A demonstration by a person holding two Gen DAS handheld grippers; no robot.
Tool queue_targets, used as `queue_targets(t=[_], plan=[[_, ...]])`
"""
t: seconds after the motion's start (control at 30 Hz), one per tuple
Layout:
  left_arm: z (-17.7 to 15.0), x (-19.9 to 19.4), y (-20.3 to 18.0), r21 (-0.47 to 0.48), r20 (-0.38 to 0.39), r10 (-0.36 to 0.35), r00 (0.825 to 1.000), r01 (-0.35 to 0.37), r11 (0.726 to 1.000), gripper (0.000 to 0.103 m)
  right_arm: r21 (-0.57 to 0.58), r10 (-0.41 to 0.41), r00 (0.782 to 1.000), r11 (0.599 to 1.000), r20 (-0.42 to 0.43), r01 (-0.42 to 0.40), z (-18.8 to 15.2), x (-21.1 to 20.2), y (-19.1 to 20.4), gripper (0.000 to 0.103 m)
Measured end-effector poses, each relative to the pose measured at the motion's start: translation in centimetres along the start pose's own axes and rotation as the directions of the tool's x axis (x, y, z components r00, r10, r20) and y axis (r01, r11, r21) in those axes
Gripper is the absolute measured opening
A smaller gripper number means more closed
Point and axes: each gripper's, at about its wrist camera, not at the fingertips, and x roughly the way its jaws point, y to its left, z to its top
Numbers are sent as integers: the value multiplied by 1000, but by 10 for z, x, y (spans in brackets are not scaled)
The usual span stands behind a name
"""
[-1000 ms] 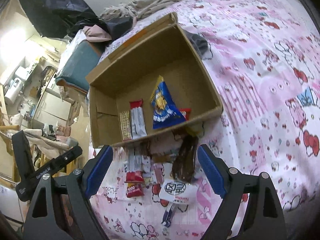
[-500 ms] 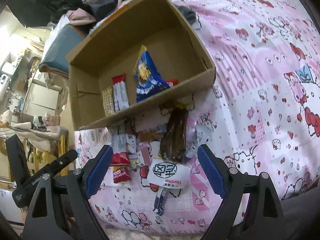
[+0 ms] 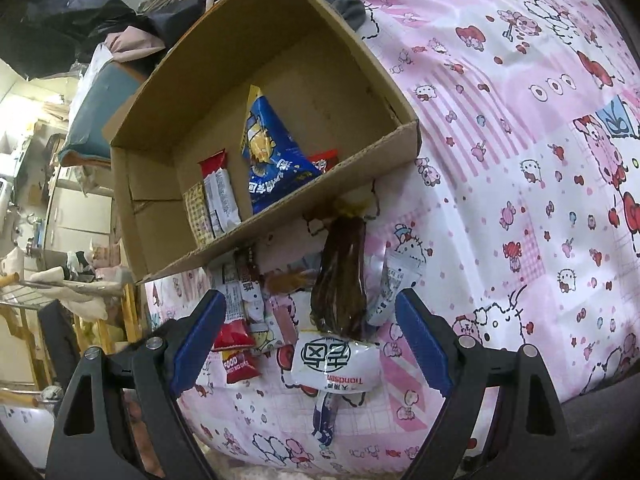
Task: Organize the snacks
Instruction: 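Grasp the white rice-cake bag with the left tool, then grasp the vacuum-packed meat snack with the right tool while the left tool holds the rice-cake bag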
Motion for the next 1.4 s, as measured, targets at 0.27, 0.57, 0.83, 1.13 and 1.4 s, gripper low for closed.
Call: queue_targets(t=[0.27, 0.57, 0.83, 1.13, 1.4], plan=[[-6, 30, -31, 71, -66, 6, 998, -1, 997, 59, -1, -2, 1000, 1000, -7, 2, 1, 2, -1, 89], [-16, 43, -51, 145, -115, 12, 993, 4, 989, 25, 4, -21, 1000, 1000, -17, 21, 2, 7, -4, 89], [-17, 17, -28, 104, -66, 46, 997, -39, 994, 24, 58, -27, 1000, 998, -5, 28, 5, 3, -18, 89], [-17, -8, 0, 46, -9, 24, 1000, -23, 999, 24, -121, -148, 984, 983, -95, 136, -5, 31, 10, 75], [-11, -10, -11, 72, 22, 33, 999, -35, 997, 24, -210, -441, 892, 885, -96, 415, -21, 73, 40, 89]])
